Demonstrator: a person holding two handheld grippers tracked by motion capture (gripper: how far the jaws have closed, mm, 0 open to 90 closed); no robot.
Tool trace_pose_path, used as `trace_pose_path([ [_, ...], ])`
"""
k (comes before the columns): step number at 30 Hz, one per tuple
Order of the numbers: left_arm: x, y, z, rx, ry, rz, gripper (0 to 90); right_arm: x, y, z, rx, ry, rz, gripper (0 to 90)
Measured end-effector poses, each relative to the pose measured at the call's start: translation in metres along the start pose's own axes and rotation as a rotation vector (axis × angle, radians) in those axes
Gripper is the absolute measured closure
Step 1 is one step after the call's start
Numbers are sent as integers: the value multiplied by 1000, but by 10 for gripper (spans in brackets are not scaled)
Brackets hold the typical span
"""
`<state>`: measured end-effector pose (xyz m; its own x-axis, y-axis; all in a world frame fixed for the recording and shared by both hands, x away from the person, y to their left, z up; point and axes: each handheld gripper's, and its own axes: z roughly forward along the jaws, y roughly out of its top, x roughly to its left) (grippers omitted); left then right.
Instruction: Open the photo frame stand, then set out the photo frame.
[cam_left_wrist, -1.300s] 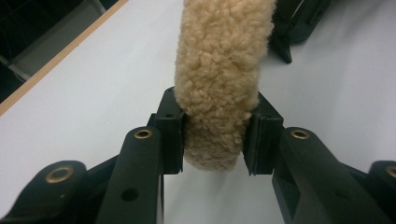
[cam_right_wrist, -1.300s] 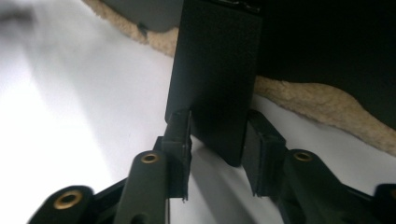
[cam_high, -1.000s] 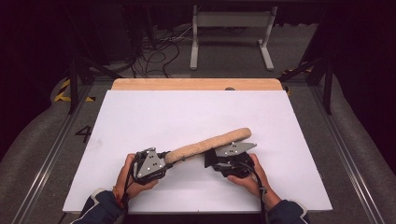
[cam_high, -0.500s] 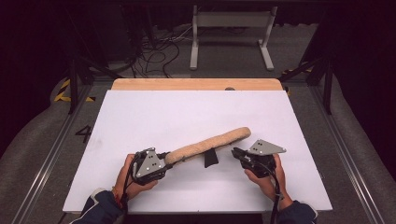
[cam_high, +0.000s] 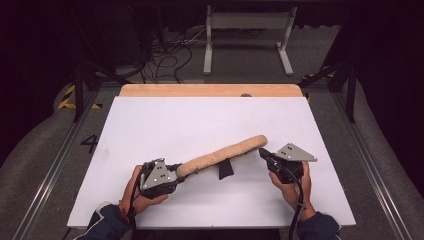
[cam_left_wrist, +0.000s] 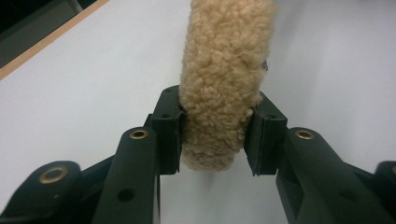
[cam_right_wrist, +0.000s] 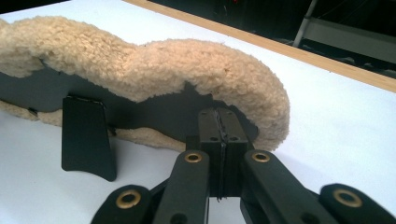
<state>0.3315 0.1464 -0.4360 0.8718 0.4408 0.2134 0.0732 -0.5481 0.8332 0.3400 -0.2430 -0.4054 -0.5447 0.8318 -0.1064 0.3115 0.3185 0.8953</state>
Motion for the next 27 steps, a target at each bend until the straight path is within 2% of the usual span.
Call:
trace_pose_path([
  [10,2,-1,0,-17,-35,-9,567,-1,1,-1,-1,10,18,900],
  [15,2,-2,0,-21,-45,-7,546,-4,1,4,0,15,35,900],
  [19,2,-2,0,-26,-53,-24,549,-5,2,8,-1,13,45,900],
  [27,2,-3,-1,-33,-59,-25,581,-5,2,19,21,26,58,900],
])
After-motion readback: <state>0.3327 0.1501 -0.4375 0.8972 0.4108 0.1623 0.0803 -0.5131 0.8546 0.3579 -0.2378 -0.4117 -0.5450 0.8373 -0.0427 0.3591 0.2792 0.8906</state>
